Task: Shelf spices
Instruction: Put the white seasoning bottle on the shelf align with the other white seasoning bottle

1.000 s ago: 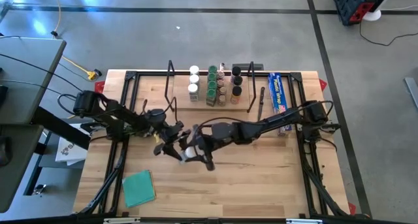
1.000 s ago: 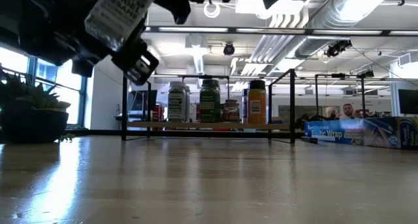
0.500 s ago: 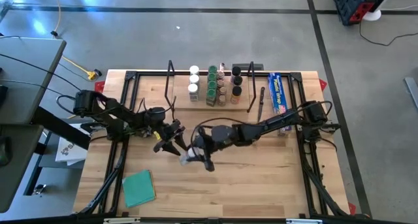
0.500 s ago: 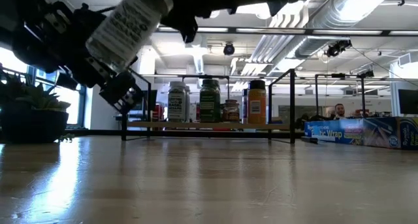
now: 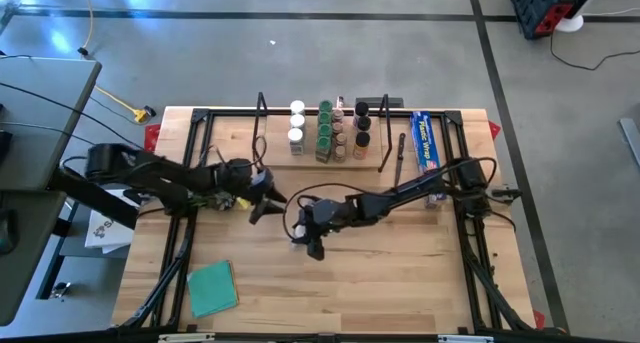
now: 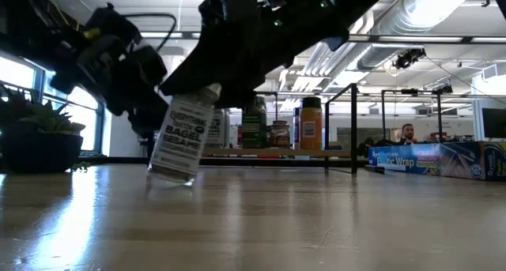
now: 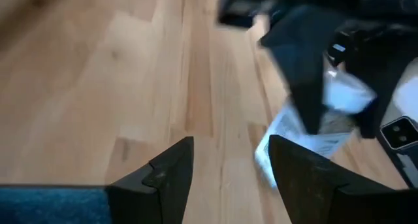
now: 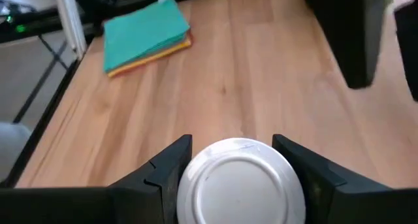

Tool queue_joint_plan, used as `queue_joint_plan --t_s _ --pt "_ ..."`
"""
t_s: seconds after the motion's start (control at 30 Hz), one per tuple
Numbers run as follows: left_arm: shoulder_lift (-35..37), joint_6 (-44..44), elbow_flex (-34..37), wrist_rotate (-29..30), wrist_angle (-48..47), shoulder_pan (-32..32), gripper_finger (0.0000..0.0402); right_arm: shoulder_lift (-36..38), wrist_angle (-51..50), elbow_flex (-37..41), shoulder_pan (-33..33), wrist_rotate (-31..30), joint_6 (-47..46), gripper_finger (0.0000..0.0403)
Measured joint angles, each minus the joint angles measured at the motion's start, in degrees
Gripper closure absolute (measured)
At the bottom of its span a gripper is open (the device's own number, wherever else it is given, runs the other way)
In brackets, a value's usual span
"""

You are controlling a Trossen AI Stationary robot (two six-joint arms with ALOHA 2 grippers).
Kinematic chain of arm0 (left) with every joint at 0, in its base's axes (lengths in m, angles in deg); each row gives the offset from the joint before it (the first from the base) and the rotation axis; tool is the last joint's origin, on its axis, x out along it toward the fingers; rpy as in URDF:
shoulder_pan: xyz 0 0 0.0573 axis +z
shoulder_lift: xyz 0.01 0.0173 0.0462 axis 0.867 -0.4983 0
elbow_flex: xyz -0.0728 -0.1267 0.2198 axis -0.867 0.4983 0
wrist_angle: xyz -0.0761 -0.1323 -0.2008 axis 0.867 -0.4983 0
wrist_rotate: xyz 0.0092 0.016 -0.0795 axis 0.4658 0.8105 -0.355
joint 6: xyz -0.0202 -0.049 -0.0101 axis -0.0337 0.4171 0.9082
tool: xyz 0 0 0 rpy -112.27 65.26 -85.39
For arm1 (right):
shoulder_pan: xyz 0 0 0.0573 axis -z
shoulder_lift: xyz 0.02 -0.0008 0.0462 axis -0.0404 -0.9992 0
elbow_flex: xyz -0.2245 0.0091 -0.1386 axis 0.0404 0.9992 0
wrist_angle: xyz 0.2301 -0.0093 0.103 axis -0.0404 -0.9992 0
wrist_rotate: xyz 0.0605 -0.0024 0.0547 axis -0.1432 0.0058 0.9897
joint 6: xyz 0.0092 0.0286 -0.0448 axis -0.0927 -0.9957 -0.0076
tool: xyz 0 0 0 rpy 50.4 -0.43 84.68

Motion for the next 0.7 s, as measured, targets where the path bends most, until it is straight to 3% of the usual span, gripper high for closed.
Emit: queue_joint_plan --t_s 0.23,0.4,0.53,0.7 --pt "16.0 -3.6 -1.5 12.5 -13.9 -6.6 0.0224 -1.3 3.8 0.0 2.9 -1.2 0.1 0.0216" --pt "22.3 -6.2 -3.8 20.6 -22.2 -12.0 0.0228 -1.4 4.2 0.0 4.4 -1.2 0.5 0.0204" --pt "23.0 -6.2 -3.9 20.2 -22.0 -14.5 0.0228 -1.5 4.3 0.1 4.7 -1.2 1.0 0.0146" --pt "22.8 -3.7 -3.9 18.6 -21.9 -15.9 0.0228 -1.3 6.6 0.1 4.7 -1.6 2.4 0.0128"
